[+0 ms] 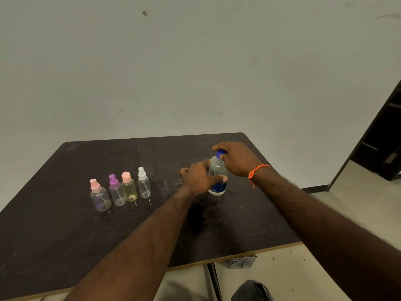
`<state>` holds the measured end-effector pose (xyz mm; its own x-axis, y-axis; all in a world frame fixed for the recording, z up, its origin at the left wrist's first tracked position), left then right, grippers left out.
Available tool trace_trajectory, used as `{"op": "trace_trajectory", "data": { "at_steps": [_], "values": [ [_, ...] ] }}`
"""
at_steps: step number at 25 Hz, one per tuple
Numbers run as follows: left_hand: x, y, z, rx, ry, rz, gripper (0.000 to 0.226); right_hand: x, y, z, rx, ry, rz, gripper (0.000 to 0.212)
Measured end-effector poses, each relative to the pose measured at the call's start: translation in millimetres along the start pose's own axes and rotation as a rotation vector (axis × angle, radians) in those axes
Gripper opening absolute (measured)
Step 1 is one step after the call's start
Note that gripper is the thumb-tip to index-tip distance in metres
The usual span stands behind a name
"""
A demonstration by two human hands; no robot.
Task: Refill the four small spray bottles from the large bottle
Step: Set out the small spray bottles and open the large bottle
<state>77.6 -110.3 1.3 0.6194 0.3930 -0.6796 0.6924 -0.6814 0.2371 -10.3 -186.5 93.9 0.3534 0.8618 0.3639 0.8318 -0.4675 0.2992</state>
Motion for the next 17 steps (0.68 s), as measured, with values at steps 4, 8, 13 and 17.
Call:
{"op": "trace_trajectory", "data": {
  "at_steps": [4,8,13,17],
  "values": [
    [-0.4,-0.4,-2.2,-0.009,0.005,-0.008,0.063,-1.2,-2.7,-8.0,0.010,0.066,-0.001,0.052],
    [-0.4,-0.2,0.4,-0.003,0.036,-0.006,0.059,-4.5,0.3,-13.9,-0.051,-0.004,0.002,0.038],
    [1.7,1.5,2.0,-0.008,0.030,-0.004,0.063,-4.2,3.1,-5.8,-0.052,0.042,0.000,0.027],
    [1.5,0.6,2.0,0.001,0.009,-0.009,0.063,0.8,-2.3,-5.7,0.072,0.061,-0.035,0.053]
  ]
}}
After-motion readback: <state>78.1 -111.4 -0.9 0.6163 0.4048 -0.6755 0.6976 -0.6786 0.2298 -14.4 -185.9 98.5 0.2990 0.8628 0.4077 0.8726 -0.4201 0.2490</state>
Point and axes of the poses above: each hand's wrist, its own y-axis towards the middle knuckle, its own z-axis out of the palm, x = y × z, the point moved 9 cm from there along y, towards the middle knuckle, and after that the axes turned 7 degrees about -x, right-handed, at the moved point
